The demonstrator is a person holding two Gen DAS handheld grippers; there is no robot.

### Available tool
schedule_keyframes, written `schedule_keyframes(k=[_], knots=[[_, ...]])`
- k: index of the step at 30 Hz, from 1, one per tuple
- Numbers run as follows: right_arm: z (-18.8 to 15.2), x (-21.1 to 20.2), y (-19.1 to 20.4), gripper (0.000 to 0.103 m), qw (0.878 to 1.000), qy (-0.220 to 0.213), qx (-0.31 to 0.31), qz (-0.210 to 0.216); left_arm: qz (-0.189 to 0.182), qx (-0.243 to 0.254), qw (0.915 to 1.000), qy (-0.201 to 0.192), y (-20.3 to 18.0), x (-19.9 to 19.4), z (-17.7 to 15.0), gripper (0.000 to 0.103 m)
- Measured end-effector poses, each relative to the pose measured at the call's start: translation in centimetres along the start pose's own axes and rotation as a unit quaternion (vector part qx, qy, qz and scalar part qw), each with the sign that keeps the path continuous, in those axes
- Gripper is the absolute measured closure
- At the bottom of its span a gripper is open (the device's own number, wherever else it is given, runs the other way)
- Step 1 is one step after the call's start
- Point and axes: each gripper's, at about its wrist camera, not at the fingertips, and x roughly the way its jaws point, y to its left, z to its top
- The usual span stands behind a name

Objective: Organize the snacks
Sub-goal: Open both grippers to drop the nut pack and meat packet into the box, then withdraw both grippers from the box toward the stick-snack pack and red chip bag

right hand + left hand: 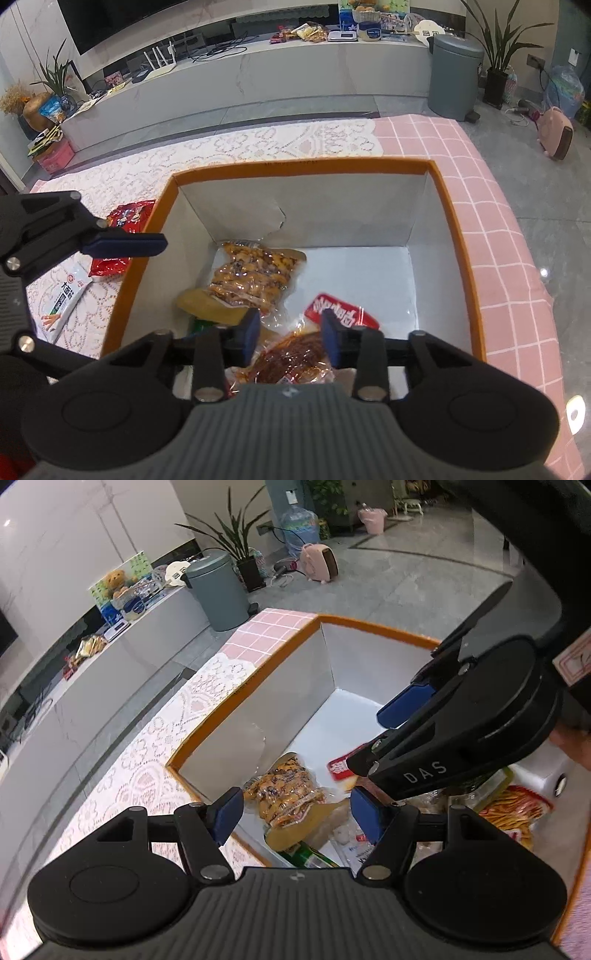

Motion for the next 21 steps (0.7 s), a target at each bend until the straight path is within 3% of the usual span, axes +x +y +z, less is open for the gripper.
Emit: schedule_keyframes(k=[7,12,21], knots=[[-0.7,-2.4,1.0,0.047,1.000,-0.013,-0.009,-0.027,-0.006,-0.070,0.9973,-0.018,1.4,-3.5,-1.4,0.025],[-1.6,-4.5,2.7,0.046,0.998,-0.035,-0.021,-0.050,0.007,-0.102,0.9940,-0.041,2.1,-6.5,-3.1,0.025],[-4.9,-8.7,8.6,0.039,0.988,-0.134,-0.046,-0.069,0.053,-0.156,0.9831,-0.079,3.1,-11.6,-7.6,0.024]])
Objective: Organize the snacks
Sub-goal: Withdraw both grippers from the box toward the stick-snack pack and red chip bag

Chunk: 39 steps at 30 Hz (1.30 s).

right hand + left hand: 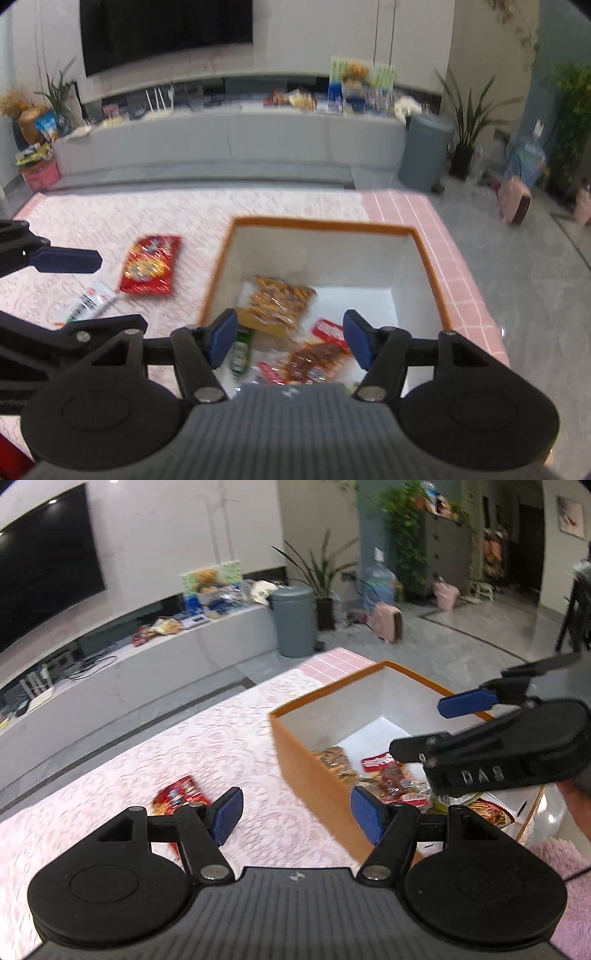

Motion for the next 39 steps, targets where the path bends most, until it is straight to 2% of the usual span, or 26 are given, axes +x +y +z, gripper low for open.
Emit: schedule_keyframes(k=[1,3,8,14,25,29,32,39], knots=[[-0.2,-0.4,0.6,0.035,1.000,-0.008,-0.003,0.001,0.006,-0.006,1.0000,-0.004,0.4,-0.6,-0.4,0.024],[-0.9,-1.4,2.3,0.031,1.000,-0.028,-0.012,0.006,0.017,-0.014,0.9997,-0.012,1.1,-1.7,-1.2,0.025],[-2.4,-3.0,6.3,0.031,0.998,-0.059,-0.039,-0.003,0.037,-0.037,0.9985,-0.019,2.8,-3.8,-3.6,0.025],[-4.1,-3.3,9.4,0.030,0.997,-0.069,-0.035,0.001,0.047,-0.066,0.9966,-0.013,5.3,-5.5,-7.0,0.025],[-7.4,-1.9,14.0,0.028,0.997,-0.051,-0.035,0.043,0.078,-0.162,0.9838,-0.001,9.9,-6.7,-12.1,0.024],[-8.0,-0.6,15.7,0.028,0.997,-0.044,-0.053,0.044,0.093,-0.159,0.9829,0.001,10.7,-6.3,-13.4,0.023],[-8.1,0.3,16.1,0.028,0.996,-0.041,-0.049,0.056,0.085,-0.158,0.9838,0.009,11.2,-5.6,-14.2,0.023],[-7.8,4.1,16.4,0.028,0.998,0.005,-0.030,0.062,0.074,-0.146,0.9863,0.017,12.8,-2.8,-14.9,0.020]])
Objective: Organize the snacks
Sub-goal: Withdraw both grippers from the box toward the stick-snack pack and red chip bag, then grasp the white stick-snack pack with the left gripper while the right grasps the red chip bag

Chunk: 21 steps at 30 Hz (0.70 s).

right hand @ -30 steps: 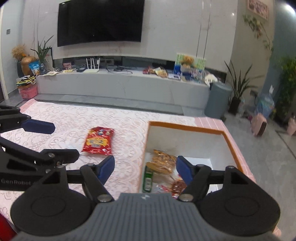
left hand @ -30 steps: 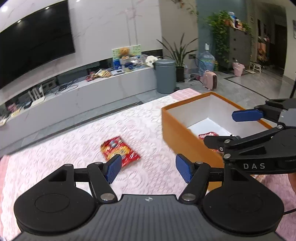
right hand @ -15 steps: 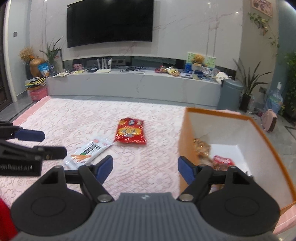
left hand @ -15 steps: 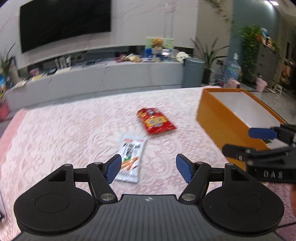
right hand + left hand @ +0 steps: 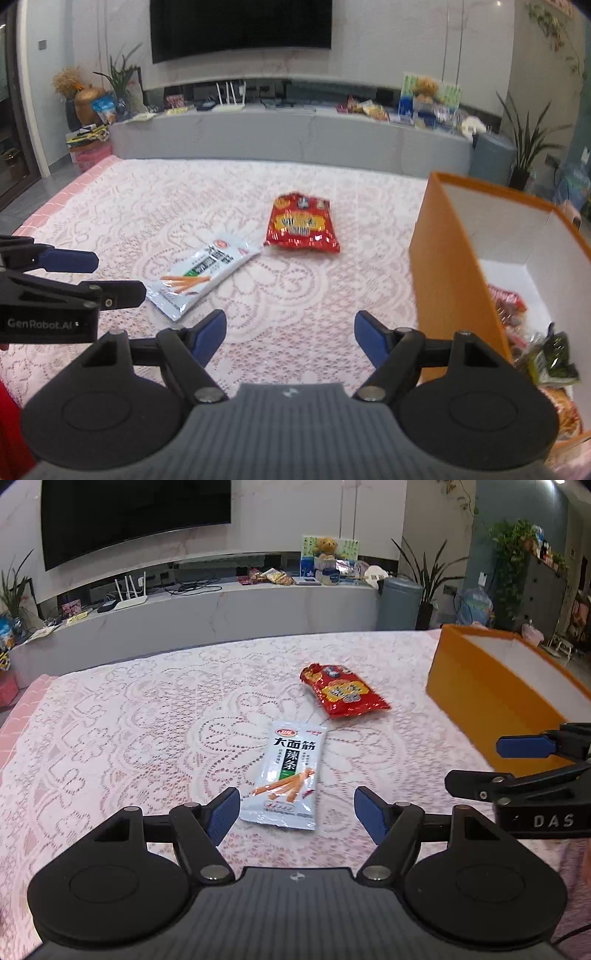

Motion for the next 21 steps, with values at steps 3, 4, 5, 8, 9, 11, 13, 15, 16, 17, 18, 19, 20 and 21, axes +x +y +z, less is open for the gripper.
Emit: schedule_keyframes(k=[3,4,5,8,9,11,13,15,16,17,18,19,20,21], knots=[[0.2,1.5,-0.4,0.028,1.000,0.016,0.012,0.009,-0.001,0.017,0.9998,-0.011,0.2,1.5,0.2,0.020],[0.3,2.0,-0.5,0.028,1.000,0.020,0.014,0.016,-0.002,0.023,0.9997,-0.010,0.1,2.1,0.5,0.020],[0.4,2.4,-0.6,0.028,0.999,0.021,0.013,0.020,-0.008,0.026,0.9996,-0.006,0.1,2.7,0.8,0.019],[0.7,3.6,-0.7,0.028,0.999,0.027,0.005,0.016,-0.029,0.022,0.9992,0.017,0.3,4.8,1.6,0.018],[0.7,3.8,-0.8,0.028,1.000,0.028,0.004,0.014,-0.028,0.016,0.9992,0.022,0.4,5.5,1.8,0.018],[1.0,4.5,-1.2,0.028,0.999,0.029,0.007,0.014,-0.020,0.008,0.9994,0.025,0.6,6.8,1.9,0.018],[1.2,5.4,-1.6,0.028,0.999,0.033,0.011,0.013,-0.012,0.015,0.9994,0.028,0.6,7.9,1.9,0.018],[1.4,6.2,-2.0,0.028,0.999,0.036,0.016,0.011,-0.008,0.027,0.9992,0.029,0.5,8.7,1.8,0.018],[1.5,6.7,-2.2,0.028,0.999,0.037,0.017,0.010,-0.009,0.033,0.9989,0.031,0.5,9.1,1.7,0.018],[1.7,7.0,-2.4,0.028,0.999,0.037,0.017,0.009,-0.010,0.036,0.9987,0.034,0.5,9.4,1.6,0.018],[1.9,7.4,-2.5,0.028,0.999,0.036,0.014,0.011,-0.012,0.035,0.9986,0.037,0.6,9.7,1.6,0.018],[2.1,7.7,-2.6,0.028,0.999,0.034,0.010,0.012,-0.013,0.031,0.9986,0.041,0.8,10.0,1.5,0.018],[2.5,8.1,-2.6,0.028,0.999,0.032,0.003,0.011,-0.016,0.026,0.9986,0.044,0.9,10.1,1.5,0.017],[2.8,8.4,-2.7,0.028,1.000,0.029,-0.001,0.009,-0.017,0.022,0.9987,0.043,1.1,10.2,1.4,0.016]])
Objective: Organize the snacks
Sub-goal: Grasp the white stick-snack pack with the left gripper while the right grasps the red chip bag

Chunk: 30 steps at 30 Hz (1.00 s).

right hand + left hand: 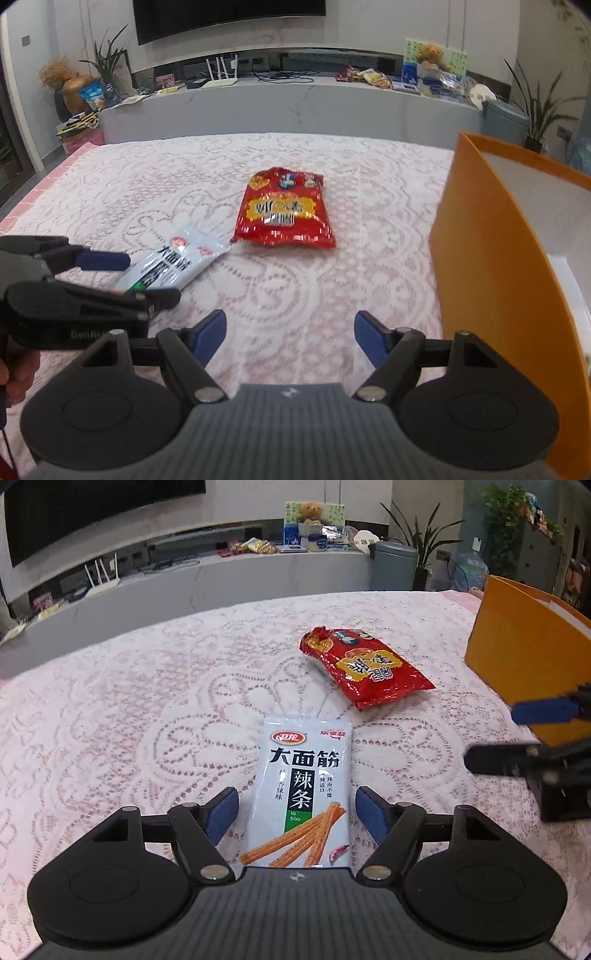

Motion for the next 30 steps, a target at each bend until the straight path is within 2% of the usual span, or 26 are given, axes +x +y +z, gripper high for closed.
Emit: schedule_keyframes(k=[6,8,11,13,17,21,24,30], knots=[[1.3,1.6,0.0,0.028,1.000,-0.005,-0.003,0.005,-0.005,-0.004,0.9999,0.009,-0.3,0.3,0.7,0.014],[1.4,2.0,0.2,0.028,1.000,-0.002,-0.009,0.007,-0.005,0.003,1.0000,0.007,-0.5,0.3,0.8,0.022],[1.8,2.2,0.3,0.028,1.000,-0.004,-0.012,0.005,-0.001,0.006,1.0000,0.002,-0.8,0.1,0.8,0.042],[2.1,2.3,0.4,0.028,1.000,-0.007,-0.013,0.006,0.002,0.010,0.9999,0.001,-0.9,-0.1,0.8,0.045],[3.1,2.8,0.9,0.026,0.999,-0.013,-0.035,0.005,0.008,0.012,0.9999,-0.001,-0.8,-0.3,1.0,0.047],[4.3,3.8,1.6,0.022,0.998,-0.019,-0.056,-0.001,0.021,-0.009,0.9995,-0.023,0.2,-1.2,1.8,0.048],[5.4,5.0,1.8,0.008,0.999,-0.020,-0.049,-0.004,0.030,-0.034,0.9987,-0.022,1.5,-1.0,2.5,0.048],[7.5,8.4,1.9,0.008,0.999,-0.003,-0.033,-0.014,0.041,-0.064,0.9968,-0.023,3.0,-0.3,3.5,0.048]])
